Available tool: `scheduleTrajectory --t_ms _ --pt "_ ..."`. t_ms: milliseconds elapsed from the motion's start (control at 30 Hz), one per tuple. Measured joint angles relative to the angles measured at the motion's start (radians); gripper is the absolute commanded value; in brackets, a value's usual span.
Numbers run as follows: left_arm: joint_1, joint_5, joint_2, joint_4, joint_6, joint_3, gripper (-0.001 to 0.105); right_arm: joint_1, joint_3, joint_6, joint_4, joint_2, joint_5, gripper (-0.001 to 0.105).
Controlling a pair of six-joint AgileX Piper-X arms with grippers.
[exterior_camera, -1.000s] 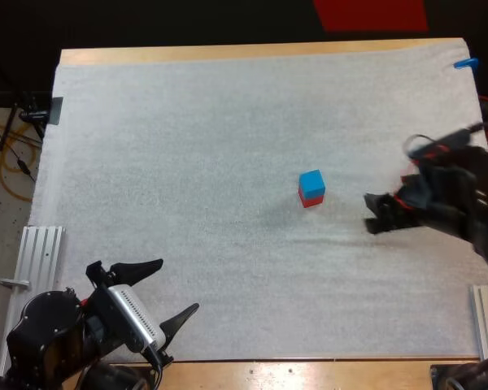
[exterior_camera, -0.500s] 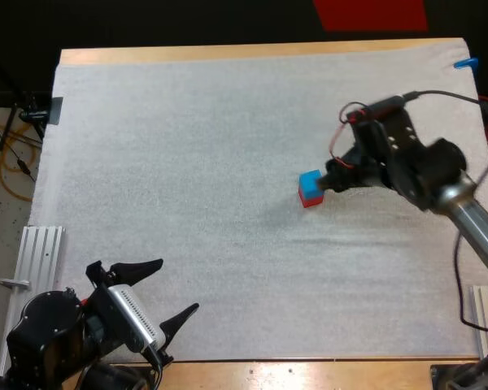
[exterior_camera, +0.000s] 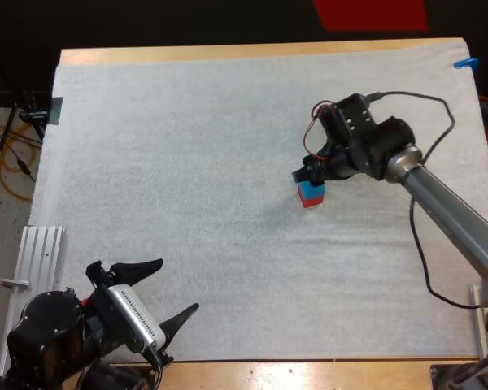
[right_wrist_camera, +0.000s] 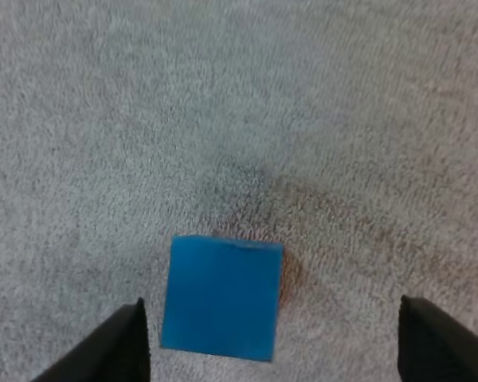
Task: Stack red cube on blue cube
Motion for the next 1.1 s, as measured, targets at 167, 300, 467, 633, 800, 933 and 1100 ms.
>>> scheduleTrajectory --t_ms 167,300,467,633,800,933,1100 --pt "0.0 0.0 0.0 0.0 0.0 0.0 0.074 0.035 0.0 0.009 -0.047 0.058 0.006 0.063" --pt "0.0 0.0 0.0 0.0 -0.002 0.0 0.074 0.054 0.0 0.033 -0.057 0.103 0.039 0.063" --pt "0.0 0.0 0.0 0.0 -0.003 0.0 0.074 0.054 0.0 0.052 -0.058 0.139 0.045 0.063" --pt "0.0 0.0 0.0 0.0 -0.003 0.0 0.074 0.054 0.0 0.055 -0.059 0.142 0.046 0.043" --pt "0.0 0.0 0.0 0.0 -0.003 0.0 0.074 0.054 0.0 0.058 -0.059 0.142 0.046 0.026" --pt "0.0 0.0 0.0 0.0 -0.003 0.0 0.074 0.056 -0.005 0.058 -0.054 0.138 0.046 0.026" --pt "0.0 0.0 0.0 0.0 -0.003 0.0 0.074 0.081 -0.023 0.06 -0.056 0.085 0.046 0.026"
